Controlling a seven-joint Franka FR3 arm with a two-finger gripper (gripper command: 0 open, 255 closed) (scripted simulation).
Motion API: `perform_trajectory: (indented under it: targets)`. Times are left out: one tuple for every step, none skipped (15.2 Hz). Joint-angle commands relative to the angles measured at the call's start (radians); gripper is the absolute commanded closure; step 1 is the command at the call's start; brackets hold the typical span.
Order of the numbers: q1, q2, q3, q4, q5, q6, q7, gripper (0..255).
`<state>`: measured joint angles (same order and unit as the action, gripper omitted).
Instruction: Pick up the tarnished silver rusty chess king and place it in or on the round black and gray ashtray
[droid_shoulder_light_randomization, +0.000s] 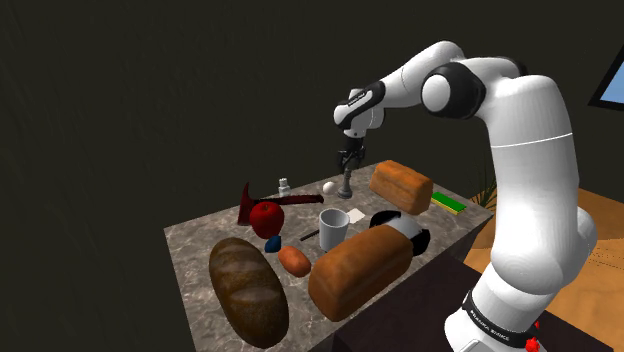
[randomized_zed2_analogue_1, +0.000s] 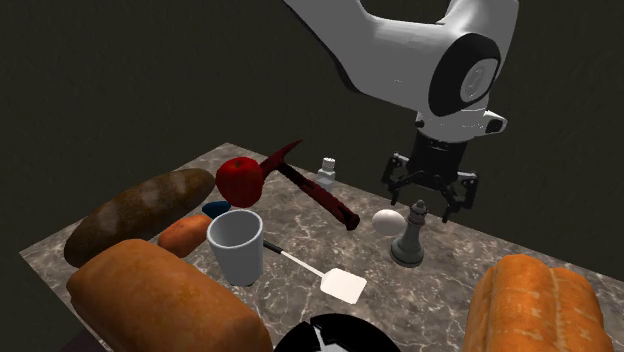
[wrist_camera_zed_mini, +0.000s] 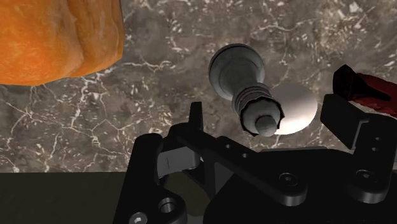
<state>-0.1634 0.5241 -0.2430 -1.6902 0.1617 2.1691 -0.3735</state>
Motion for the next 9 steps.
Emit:
perform_trajectory:
  targets:
    - [-0.001, 0.003, 0.000, -0.001, 0.001, 0.004, -0.001, 0]
    - [-0.001, 0.003, 0.001, -0.001, 0.001, 0.004, -0.001, 0]
    - [-0.001, 0.003, 0.001, -0.001, 0.001, 0.004, -0.001, 0]
    - [-0.001, 0.003, 0.001, -0.001, 0.001, 0.004, -0.001, 0]
    - [-0.001, 0.003, 0.001, -0.001, 0.001, 0.004, -0.001, 0]
    - [-0.001, 0.003, 0.000, -0.001, 0.001, 0.004, -0.001, 0]
    - [-0.001, 0.003, 0.000, -0.001, 0.001, 0.004, -0.001, 255]
    - [-0.001, 0.003, 0.000, -0.001, 0.001, 0.004, -0.001, 255]
    - [-0.001, 0.003, 0.000, -0.001, 0.001, 0.004, -0.001, 255]
